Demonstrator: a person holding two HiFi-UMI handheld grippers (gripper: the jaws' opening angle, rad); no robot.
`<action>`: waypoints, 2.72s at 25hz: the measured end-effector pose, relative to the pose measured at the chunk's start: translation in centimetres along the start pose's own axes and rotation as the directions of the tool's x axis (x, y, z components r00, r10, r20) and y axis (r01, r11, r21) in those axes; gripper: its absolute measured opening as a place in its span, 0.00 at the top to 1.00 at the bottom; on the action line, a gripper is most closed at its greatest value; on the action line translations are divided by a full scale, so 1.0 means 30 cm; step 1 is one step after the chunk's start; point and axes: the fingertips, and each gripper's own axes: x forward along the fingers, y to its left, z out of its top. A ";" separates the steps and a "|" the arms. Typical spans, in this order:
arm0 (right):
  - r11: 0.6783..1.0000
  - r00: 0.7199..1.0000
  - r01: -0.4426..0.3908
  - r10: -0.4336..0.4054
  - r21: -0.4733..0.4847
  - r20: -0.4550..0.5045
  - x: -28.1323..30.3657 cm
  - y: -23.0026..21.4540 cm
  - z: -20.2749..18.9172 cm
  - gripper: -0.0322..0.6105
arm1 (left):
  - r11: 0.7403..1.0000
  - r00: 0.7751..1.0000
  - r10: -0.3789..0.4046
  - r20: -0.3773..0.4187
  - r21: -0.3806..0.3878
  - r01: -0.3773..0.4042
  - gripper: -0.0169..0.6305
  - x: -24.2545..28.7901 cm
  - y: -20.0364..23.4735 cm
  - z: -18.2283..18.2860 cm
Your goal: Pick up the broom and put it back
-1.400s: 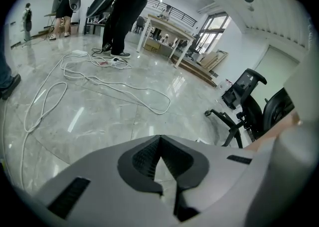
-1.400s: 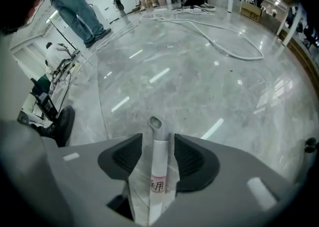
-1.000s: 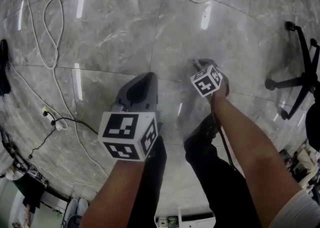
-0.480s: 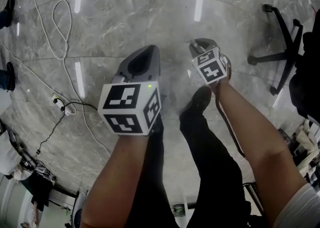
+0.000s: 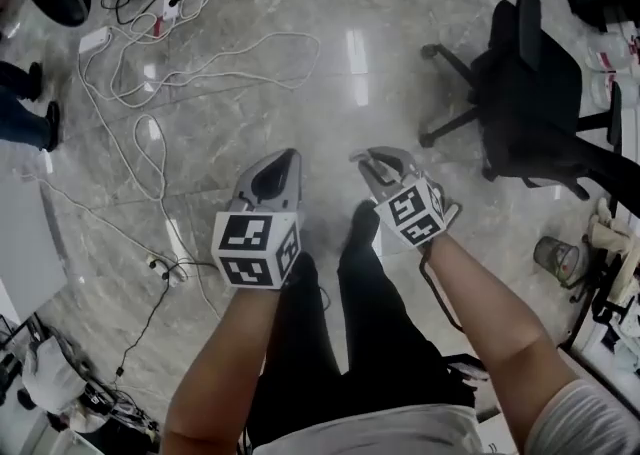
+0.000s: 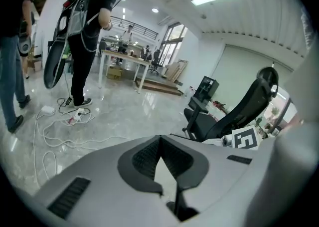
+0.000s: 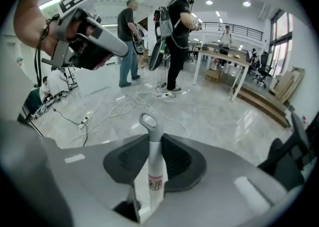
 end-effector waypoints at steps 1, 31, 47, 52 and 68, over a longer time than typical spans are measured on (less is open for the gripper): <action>1.000 1.000 0.015 -0.015 0.006 0.010 -0.105 -0.007 0.022 0.82 | 1.000 1.000 -0.012 -0.003 0.012 0.012 0.97 -0.051 -0.058 0.044; 0.446 0.706 0.564 -0.697 0.695 -0.125 -1.726 -0.832 -0.478 0.82 | 0.800 0.929 -0.354 -0.106 0.481 0.359 0.97 -0.361 -1.522 0.692; 0.502 0.753 0.513 -0.652 0.697 -0.085 -1.660 -0.995 -0.495 0.78 | 0.866 0.964 -0.263 -0.032 0.432 0.251 0.97 -0.309 -1.494 0.749; 0.551 0.747 0.512 -0.665 0.659 -0.024 -1.714 -0.862 -0.350 0.79 | 0.864 0.950 -0.311 -0.004 0.415 0.284 0.97 -0.353 -1.442 0.760; 0.850 0.767 0.268 -0.473 0.454 0.434 -1.576 -0.139 0.991 0.95 | 0.912 0.924 -0.307 0.230 0.348 0.216 0.97 -0.913 -0.767 1.007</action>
